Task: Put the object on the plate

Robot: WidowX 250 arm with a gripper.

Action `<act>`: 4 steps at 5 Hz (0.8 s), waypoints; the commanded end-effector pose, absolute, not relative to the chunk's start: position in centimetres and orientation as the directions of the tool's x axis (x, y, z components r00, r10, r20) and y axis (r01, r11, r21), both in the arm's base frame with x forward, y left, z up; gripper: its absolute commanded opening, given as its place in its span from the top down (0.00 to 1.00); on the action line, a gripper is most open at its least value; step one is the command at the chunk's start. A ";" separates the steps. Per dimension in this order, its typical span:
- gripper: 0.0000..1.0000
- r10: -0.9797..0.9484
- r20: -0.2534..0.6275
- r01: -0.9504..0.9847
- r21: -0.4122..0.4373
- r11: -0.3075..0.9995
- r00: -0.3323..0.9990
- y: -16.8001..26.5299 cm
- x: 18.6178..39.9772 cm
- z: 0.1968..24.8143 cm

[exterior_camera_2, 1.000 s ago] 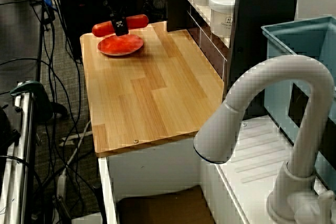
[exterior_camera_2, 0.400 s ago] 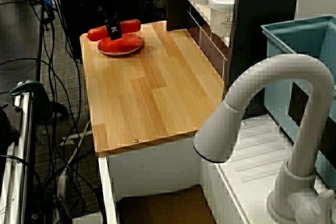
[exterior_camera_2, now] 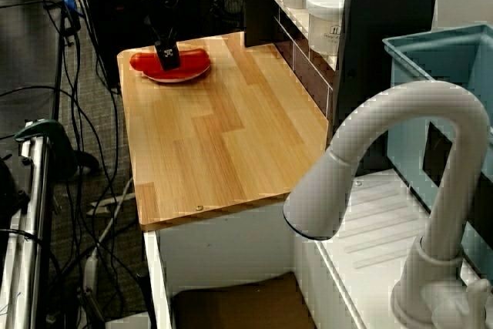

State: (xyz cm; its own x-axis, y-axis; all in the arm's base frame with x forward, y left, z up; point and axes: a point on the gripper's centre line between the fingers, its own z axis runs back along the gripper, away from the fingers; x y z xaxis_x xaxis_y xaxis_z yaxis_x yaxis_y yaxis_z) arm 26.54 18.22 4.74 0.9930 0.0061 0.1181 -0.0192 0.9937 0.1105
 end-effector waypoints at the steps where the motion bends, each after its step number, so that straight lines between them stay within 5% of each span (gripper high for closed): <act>1: 0.00 0.011 0.139 -0.030 0.136 0.990 0.990 18.5 27.2 5.7; 4: 0.00 -0.065 0.156 0.049 0.105 0.993 0.986 16.1 27.7 10.2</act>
State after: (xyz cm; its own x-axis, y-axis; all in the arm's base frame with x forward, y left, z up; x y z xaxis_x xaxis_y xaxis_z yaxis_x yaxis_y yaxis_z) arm 27.43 15.88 8.18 0.9935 -0.0402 0.1062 0.0332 0.9972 0.0668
